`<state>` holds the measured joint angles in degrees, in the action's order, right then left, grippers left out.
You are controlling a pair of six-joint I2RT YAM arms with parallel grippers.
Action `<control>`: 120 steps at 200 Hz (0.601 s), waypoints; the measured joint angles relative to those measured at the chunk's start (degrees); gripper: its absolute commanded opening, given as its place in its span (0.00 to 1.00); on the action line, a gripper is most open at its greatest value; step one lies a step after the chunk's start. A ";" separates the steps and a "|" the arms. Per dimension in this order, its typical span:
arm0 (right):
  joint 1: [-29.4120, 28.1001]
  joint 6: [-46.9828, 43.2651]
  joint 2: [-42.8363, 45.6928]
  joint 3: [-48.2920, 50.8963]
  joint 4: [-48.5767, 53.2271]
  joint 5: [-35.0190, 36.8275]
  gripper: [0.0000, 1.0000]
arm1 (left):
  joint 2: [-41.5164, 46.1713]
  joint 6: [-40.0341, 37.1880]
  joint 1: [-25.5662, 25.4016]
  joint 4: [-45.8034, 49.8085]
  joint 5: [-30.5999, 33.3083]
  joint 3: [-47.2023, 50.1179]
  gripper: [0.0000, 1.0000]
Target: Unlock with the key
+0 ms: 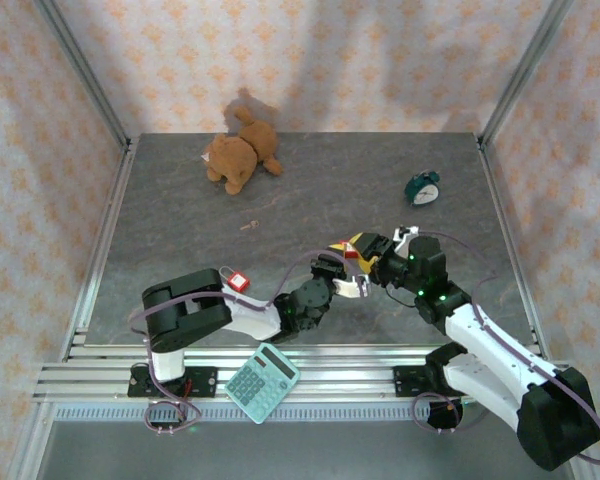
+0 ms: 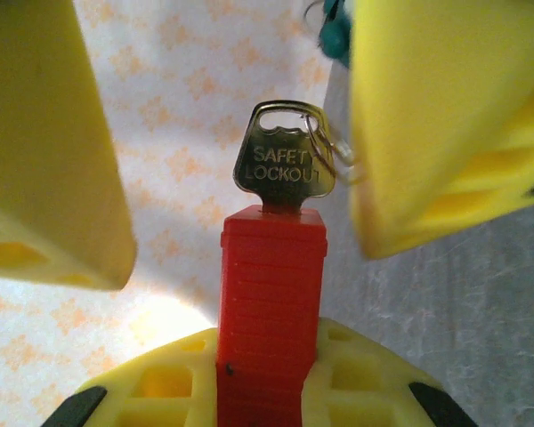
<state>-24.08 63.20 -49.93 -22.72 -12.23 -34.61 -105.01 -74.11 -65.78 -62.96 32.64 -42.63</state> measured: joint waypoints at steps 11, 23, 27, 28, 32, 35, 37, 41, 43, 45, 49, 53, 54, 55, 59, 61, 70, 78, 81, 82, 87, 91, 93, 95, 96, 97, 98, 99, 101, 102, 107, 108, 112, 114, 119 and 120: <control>0.00 -0.17 -0.04 0.00 -0.28 -1.25 0.57 | 0.87 0.63 -0.15 0.28 -0.92 0.76 0.10; 0.02 -0.22 -0.07 0.00 -0.28 -2.36 0.55 | 1.33 0.81 -0.17 0.55 -1.31 1.03 0.10; 0.07 -0.22 -0.07 0.00 -0.28 -2.75 0.55 | 1.40 0.81 -0.17 0.57 -1.40 1.03 0.10; 0.07 -0.22 -0.07 0.00 -0.28 -2.80 0.54 | 1.40 0.83 -0.17 0.55 -1.40 1.03 0.10; 0.11 -0.22 -0.07 0.00 -0.28 -3.13 0.54 | 1.40 0.81 -0.17 0.55 -1.60 1.03 0.10; 0.11 -0.22 -0.07 0.00 -0.28 -3.32 0.53 | 1.40 0.81 -0.13 0.55 -1.73 1.03 0.10; 0.11 -0.20 -0.07 0.00 -0.26 -3.43 0.53 | 1.40 0.83 -0.13 0.55 -1.77 1.03 0.10; 0.11 -0.20 -0.04 0.00 -0.20 -3.65 0.52 | 1.40 0.81 -0.13 0.55 -1.79 1.03 0.10; 0.11 -0.17 -0.04 0.00 -0.15 -3.72 0.52 | 1.40 0.81 -0.11 0.55 -1.79 1.03 0.10; 0.11 -0.20 -0.04 0.00 -0.11 -3.82 0.51 | 1.40 0.81 -0.11 0.55 -1.81 1.03 0.10; 0.13 -0.20 -0.04 0.00 -0.04 -3.91 0.50 | 1.40 0.81 -0.09 0.52 -1.86 1.03 0.10; 0.13 -0.22 -0.02 0.00 -0.02 -4.02 0.49 | 1.40 0.79 -0.07 0.52 -1.95 1.03 0.10; 0.13 -0.22 0.02 0.00 0.02 -4.02 0.49 | 1.40 0.79 -0.07 0.52 -1.97 1.03 0.10; 0.13 -0.22 0.04 0.00 0.04 -4.02 0.48 | 1.40 0.79 -0.07 0.52 -1.97 1.03 0.10; 0.11 -0.24 0.13 0.00 0.26 -4.13 0.47 | 1.40 0.79 -0.07 0.48 -1.99 1.01 0.10; 0.11 -0.26 0.20 0.00 0.35 -4.20 0.46 | 1.38 0.76 -0.07 0.50 -1.99 1.01 0.10; 0.13 -0.09 0.59 0.02 0.98 -4.37 0.42 | 1.36 0.76 -0.07 0.42 -1.99 0.90 0.10; 0.13 -0.11 0.96 0.02 1.49 -4.46 0.38 | 1.25 0.72 -0.07 0.26 -1.99 0.66 0.10; 0.13 -0.37 1.11 0.02 1.49 -4.50 0.37 | 1.20 0.59 -0.07 0.15 -2.05 0.50 0.10; 0.11 -0.28 1.20 0.02 1.53 -4.48 0.37 | 1.11 0.59 -0.07 0.17 -2.08 0.39 0.10; 0.11 -0.44 1.49 0.02 1.68 -4.46 0.35 | 0.92 0.57 -0.07 0.07 -2.05 0.17 0.10; 0.13 -0.17 1.70 0.02 1.97 -4.39 0.34 | 0.70 0.59 -0.07 -0.22 -1.97 -0.04 0.10; 0.13 -0.37 1.81 0.02 2.12 -4.42 0.34 | 0.66 0.57 -0.07 -0.33 -2.03 -0.11 0.10; 0.17 -0.39 1.92 0.02 2.21 -4.37 0.33 | 0.61 0.57 -0.04 -0.35 -2.08 -0.20 0.10; 0.20 -0.35 1.95 0.02 2.29 -4.37 0.33 | 0.59 0.57 -0.02 -0.37 -2.08 -0.24 0.10; 0.22 -0.31 1.99 0.02 2.38 -4.37 0.32 | 0.59 0.57 0.00 -0.37 -2.05 -0.31 0.10; 0.26 -0.26 2.03 0.02 2.45 -4.39 0.32 | 0.57 0.57 0.02 -0.35 -2.05 -0.35 0.10; 0.28 -0.28 2.05 0.02 2.47 -4.39 0.32 | 0.55 0.55 0.04 -0.35 -2.08 -0.37 0.10; 0.33 -0.46 2.12 0.02 2.51 -4.35 0.31 | 0.50 0.57 0.04 -0.37 -2.10 -0.44 0.10; 0.35 -0.50 2.12 0.02 2.54 -4.35 0.31 | 0.50 0.57 0.04 -0.37 -2.10 -0.46 0.11; 0.39 -0.48 2.29 0.02 2.75 -4.37 0.29 | 0.50 0.55 0.11 -0.50 -2.14 -0.52 0.11; 0.39 -0.52 2.32 0.02 2.78 -4.37 0.29 | 0.50 0.57 0.13 -0.50 -2.16 -0.55 0.11; 0.39 -0.44 2.45 0.02 2.97 -4.33 0.29 | 0.50 0.57 0.17 -0.57 -2.19 -0.57 0.12; 0.39 -0.59 2.49 0.02 2.99 -4.37 0.29 | 0.50 0.55 0.17 -0.63 -2.19 -0.59 0.13; 0.37 -0.63 2.60 0.02 3.21 -4.35 0.28 | 0.50 0.55 0.20 -0.68 -2.21 -0.63 0.15; 0.37 -0.70 2.64 0.02 3.21 -4.37 0.28 | 0.50 0.57 0.20 -0.68 -2.19 -0.63 0.15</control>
<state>-23.70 62.50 -47.29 -22.70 -9.02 -38.98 -104.51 -73.54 -65.58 -63.64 30.46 -43.27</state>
